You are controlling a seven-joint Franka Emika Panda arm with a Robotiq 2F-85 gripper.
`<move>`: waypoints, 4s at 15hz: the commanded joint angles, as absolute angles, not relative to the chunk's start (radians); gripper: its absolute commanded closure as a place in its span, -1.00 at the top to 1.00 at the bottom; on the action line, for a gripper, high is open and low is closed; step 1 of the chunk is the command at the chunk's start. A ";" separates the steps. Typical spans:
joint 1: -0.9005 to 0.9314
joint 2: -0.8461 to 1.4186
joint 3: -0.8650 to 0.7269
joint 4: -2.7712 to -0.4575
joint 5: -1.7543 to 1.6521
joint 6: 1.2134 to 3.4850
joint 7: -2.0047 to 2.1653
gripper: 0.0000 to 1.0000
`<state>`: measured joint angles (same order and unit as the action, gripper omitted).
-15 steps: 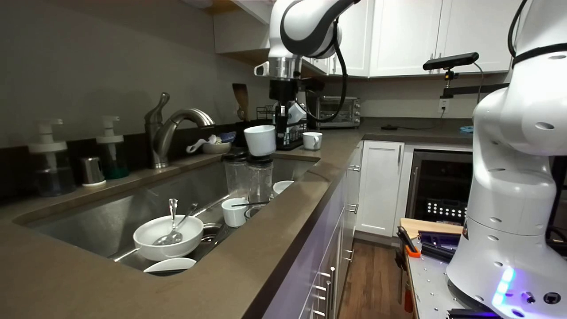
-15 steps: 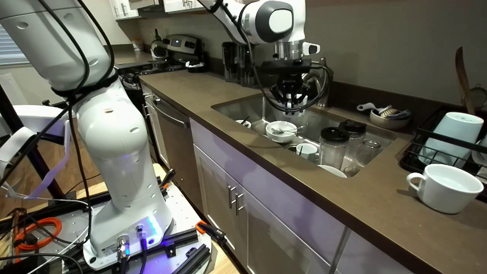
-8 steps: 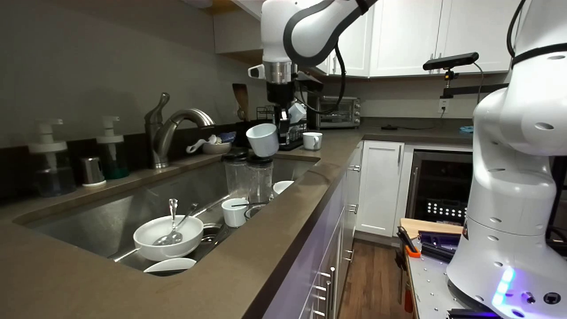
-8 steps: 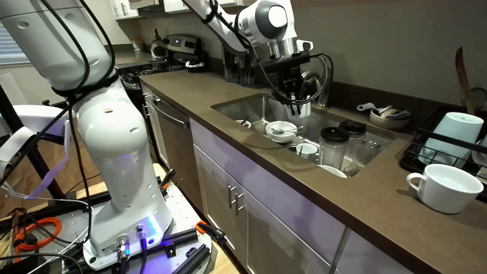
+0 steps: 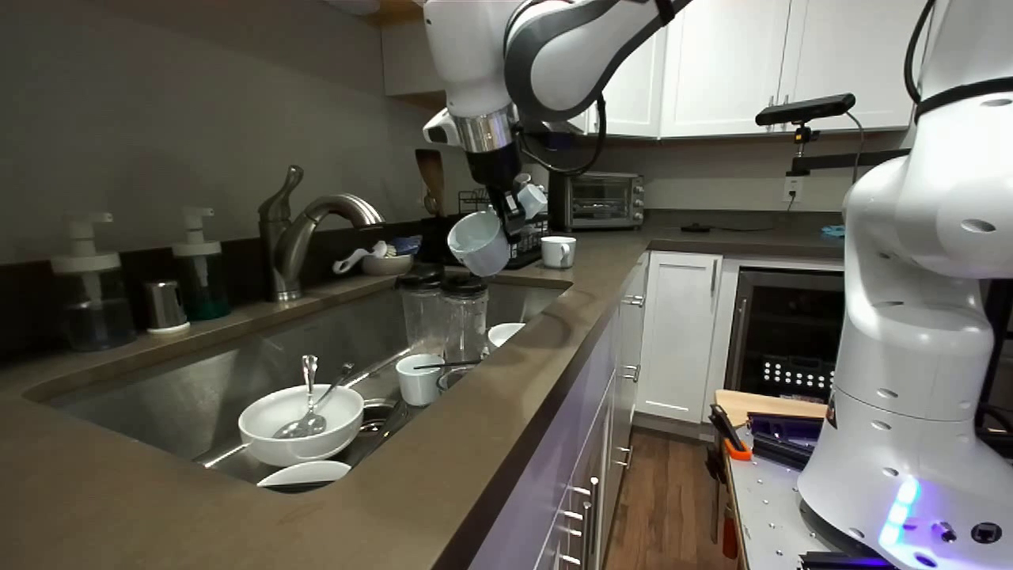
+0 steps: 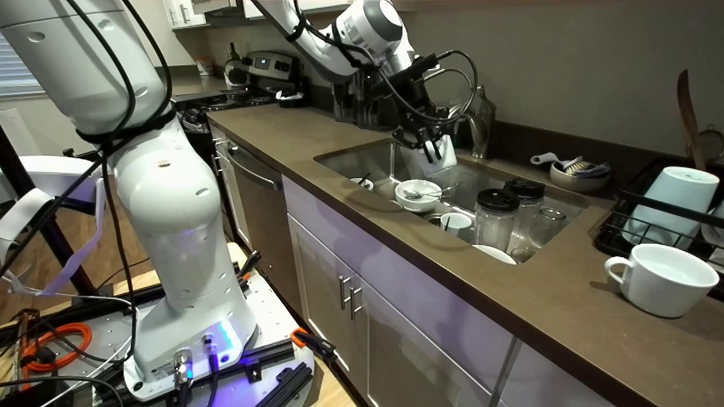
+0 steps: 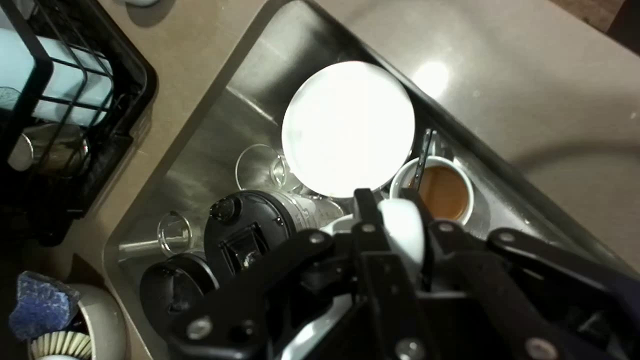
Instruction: Pour the water in the sink from the first cup and move the cup to the left
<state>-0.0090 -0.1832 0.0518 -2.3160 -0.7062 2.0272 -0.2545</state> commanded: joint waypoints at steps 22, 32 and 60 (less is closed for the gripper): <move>0.112 0.056 0.107 -2.123 -1.232 1.698 -0.249 -0.92; 0.143 0.032 0.140 -2.163 -1.227 1.544 -0.215 -0.92; 0.169 0.021 0.178 -2.254 -1.265 1.380 -0.082 -0.68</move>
<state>0.1664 0.0204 0.1799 -2.2551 -1.2656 1.3814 -0.0815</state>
